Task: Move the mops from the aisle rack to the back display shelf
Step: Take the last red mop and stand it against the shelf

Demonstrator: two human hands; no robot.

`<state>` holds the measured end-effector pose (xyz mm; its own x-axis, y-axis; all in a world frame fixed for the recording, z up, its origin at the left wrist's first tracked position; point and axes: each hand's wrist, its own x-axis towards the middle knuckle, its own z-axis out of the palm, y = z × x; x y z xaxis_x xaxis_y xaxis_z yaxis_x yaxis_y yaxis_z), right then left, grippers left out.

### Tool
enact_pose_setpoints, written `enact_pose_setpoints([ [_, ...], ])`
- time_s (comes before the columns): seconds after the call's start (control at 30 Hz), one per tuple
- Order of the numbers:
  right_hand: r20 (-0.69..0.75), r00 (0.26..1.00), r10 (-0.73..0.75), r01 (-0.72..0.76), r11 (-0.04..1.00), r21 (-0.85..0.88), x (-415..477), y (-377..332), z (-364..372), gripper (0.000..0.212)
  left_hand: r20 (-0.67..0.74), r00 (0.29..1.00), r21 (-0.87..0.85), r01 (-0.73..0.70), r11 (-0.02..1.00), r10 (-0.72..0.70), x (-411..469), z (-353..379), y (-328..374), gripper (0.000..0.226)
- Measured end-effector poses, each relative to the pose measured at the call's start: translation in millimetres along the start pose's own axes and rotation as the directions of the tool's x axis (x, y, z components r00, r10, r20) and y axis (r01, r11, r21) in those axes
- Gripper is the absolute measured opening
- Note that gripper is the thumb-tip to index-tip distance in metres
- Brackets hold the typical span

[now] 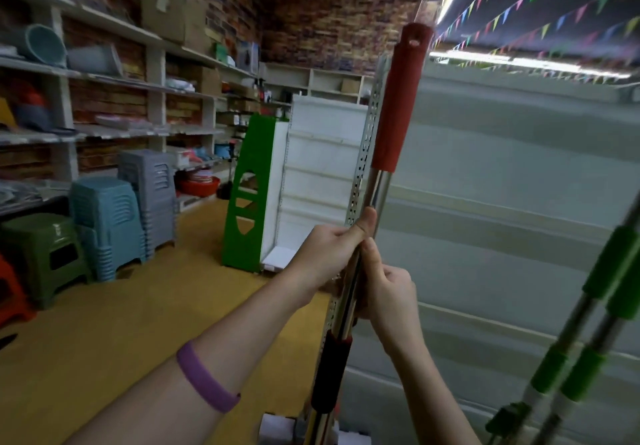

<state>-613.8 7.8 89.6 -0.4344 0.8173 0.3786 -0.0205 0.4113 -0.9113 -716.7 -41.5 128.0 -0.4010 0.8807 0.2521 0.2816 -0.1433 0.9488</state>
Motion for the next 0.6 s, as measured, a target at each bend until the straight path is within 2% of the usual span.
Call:
enact_pose_setpoints([
  [0.17,-0.005,1.000,-0.019,0.019,0.999,-0.028,13,-10,-4,0.076,-0.003,0.999,-0.002,-0.045,0.999,0.045,8,-2,17,0.086],
  [0.37,0.006,0.999,0.032,-0.032,0.999,-0.016,31,-18,-5,0.069,-0.008,0.997,-0.004,-0.074,0.997,0.074,19,-5,28,0.065],
  [0.5,0.004,0.998,0.060,-0.060,0.998,-0.029,42,-19,-4,0.059,-0.016,0.997,-0.002,-0.069,0.998,0.069,28,-7,30,0.065],
  [0.6,0.003,0.997,0.075,-0.075,0.996,-0.039,49,-17,-2,0.056,-0.012,0.998,0.005,-0.068,0.998,0.068,36,-9,30,0.074],
])
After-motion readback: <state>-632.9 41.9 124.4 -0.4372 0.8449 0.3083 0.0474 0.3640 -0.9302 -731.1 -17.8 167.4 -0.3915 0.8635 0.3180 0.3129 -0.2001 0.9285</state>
